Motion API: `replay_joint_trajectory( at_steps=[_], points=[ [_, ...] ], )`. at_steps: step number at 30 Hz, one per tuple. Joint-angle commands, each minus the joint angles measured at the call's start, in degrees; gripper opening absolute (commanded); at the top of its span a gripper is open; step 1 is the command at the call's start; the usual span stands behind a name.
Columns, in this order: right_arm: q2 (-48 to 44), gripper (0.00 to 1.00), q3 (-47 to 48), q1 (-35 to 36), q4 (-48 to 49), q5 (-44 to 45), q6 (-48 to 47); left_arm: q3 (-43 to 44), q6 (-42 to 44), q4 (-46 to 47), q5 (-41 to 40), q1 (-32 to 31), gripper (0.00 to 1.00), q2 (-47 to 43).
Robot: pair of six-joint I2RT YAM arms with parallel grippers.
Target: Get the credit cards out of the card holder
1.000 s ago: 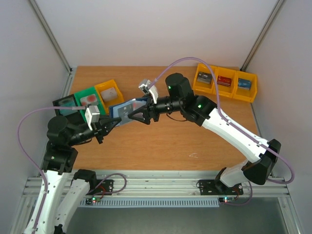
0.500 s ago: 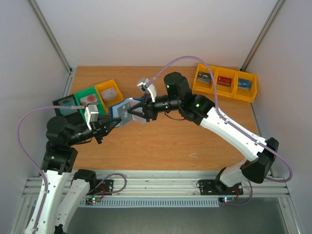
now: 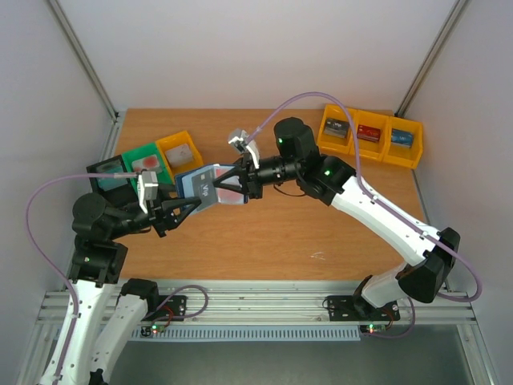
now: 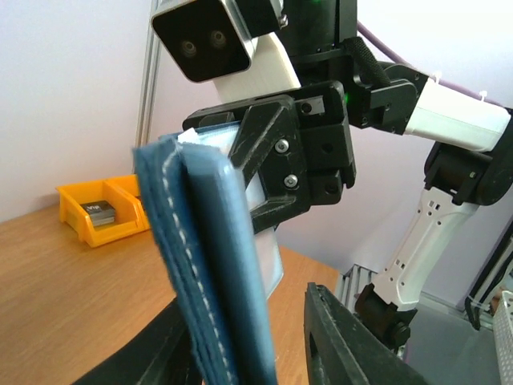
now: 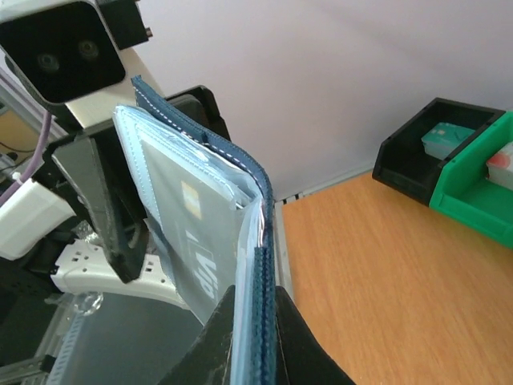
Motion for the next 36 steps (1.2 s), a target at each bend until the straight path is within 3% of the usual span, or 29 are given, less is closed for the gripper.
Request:
replay_joint_trajectory(
  at_steps=[1,10,17,26,36],
  points=[
    [-2.1,0.01,-1.5,-1.7,2.1,-3.3,0.8,2.1,-0.7,3.1,1.1,0.2,0.36,-0.5],
    [-3.7,0.01,-2.4,-2.8,2.4,-7.4,0.7,2.1,-3.0,2.4,-5.0,2.0,0.41,-1.0],
    [-3.9,0.01,-2.0,-2.8,1.6,-11.7,0.3,2.0,-0.9,-1.6,-10.0,2.2,0.3,-1.1],
    [-2.7,0.01,-0.5,-2.6,1.2,-10.3,1.3,1.3,3.1,-1.1,-4.1,2.0,0.34,-0.8],
    [2.0,0.01,4.1,0.1,-0.4,-8.5,0.5,0.0,1.6,1.1,-4.1,1.1,0.38,0.1]
  ],
)
